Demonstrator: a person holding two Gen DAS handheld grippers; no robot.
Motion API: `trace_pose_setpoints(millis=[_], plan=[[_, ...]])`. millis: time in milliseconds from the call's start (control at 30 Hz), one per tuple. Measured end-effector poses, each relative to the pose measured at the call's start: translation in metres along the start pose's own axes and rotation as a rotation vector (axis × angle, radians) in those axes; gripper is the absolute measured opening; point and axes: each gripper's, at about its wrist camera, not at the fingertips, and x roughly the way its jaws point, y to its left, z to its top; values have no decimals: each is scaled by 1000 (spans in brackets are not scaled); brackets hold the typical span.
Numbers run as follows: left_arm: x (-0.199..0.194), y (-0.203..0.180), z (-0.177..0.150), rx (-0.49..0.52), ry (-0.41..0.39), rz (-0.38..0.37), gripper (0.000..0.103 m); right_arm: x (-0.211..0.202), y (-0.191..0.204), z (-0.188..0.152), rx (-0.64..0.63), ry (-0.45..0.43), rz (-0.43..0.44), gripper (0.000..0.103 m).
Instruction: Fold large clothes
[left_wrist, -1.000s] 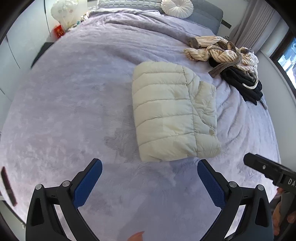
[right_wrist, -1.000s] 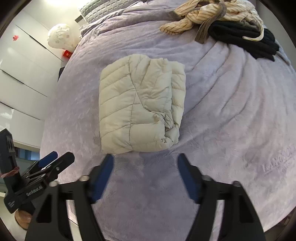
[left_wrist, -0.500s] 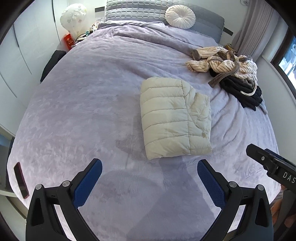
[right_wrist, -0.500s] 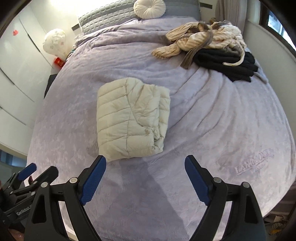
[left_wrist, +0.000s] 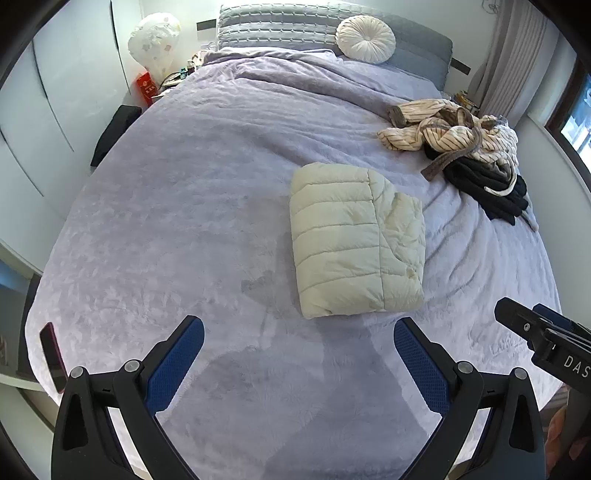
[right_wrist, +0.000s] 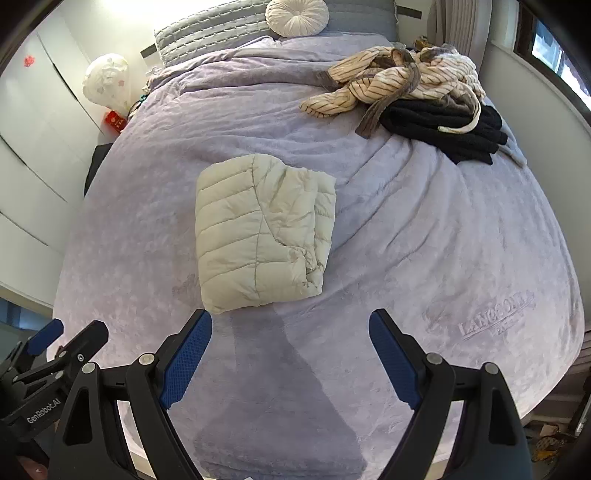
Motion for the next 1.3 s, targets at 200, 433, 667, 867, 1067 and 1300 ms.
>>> trace_pose_setpoints(millis=[200, 433, 667, 867, 1067, 1300], plan=[[2, 1, 2, -1, 8, 3, 103, -1, 3, 1, -6, -3, -16, 89], [5, -1, 4, 24, 11, 8, 103, -3, 5, 3, -15, -14, -35, 89], [9, 0, 7, 24, 18, 16, 103, -3, 12, 5, -39, -22, -55, 89], [13, 1, 10, 26, 21, 24, 103, -2, 17, 9, -63, -29, -79, 89], [15, 1, 11, 27, 21, 22, 103, 0, 20, 10, -66, -24, -79, 89], [17, 3, 13, 27, 22, 23, 103, 0, 20, 9, -66, -24, -81, 89]])
